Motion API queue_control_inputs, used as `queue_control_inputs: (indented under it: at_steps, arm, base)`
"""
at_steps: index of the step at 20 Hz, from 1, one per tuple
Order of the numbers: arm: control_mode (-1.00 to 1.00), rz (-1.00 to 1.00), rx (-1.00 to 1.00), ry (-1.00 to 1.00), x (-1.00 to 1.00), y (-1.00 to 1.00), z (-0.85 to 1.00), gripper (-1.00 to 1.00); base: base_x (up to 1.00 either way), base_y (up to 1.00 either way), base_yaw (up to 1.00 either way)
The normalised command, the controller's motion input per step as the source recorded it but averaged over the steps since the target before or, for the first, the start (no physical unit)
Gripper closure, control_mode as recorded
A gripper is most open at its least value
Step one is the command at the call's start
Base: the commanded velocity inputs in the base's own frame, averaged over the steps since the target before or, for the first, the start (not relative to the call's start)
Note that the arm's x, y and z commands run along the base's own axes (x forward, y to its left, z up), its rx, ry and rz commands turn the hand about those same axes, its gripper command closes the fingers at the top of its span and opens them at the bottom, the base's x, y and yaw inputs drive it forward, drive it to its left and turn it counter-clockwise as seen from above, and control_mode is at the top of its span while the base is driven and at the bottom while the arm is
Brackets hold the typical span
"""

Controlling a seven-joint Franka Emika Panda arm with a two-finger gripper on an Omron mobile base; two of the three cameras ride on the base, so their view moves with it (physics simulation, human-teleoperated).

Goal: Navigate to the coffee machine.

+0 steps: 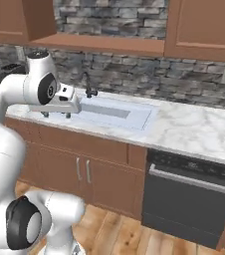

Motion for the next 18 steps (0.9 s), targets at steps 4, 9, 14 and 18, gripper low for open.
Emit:
queue_control_inputs:
  at_steps: [4, 9, 14, 18]
  arm:
    - [1.00, 0.00, 0.00, 0.00, 0.00, 0.00, 0.00, -1.00]
    - [1.00, 0.00, 0.00, 0.00, 0.00, 0.00, 0.00, -1.00]
    - [1.00, 0.00, 0.00, 0.00, 0.00, 0.00, 0.00, -1.00]
    - [1.00, 0.00, 0.00, 0.00, 0.00, 0.00, 0.00, -1.00]
  base:
    - [0.09, -0.19, -0.99]
    - [0.14, -0.37, -0.94]
    - [0.42, -0.65, -0.80]
    - [0.99, -0.76, -0.29]
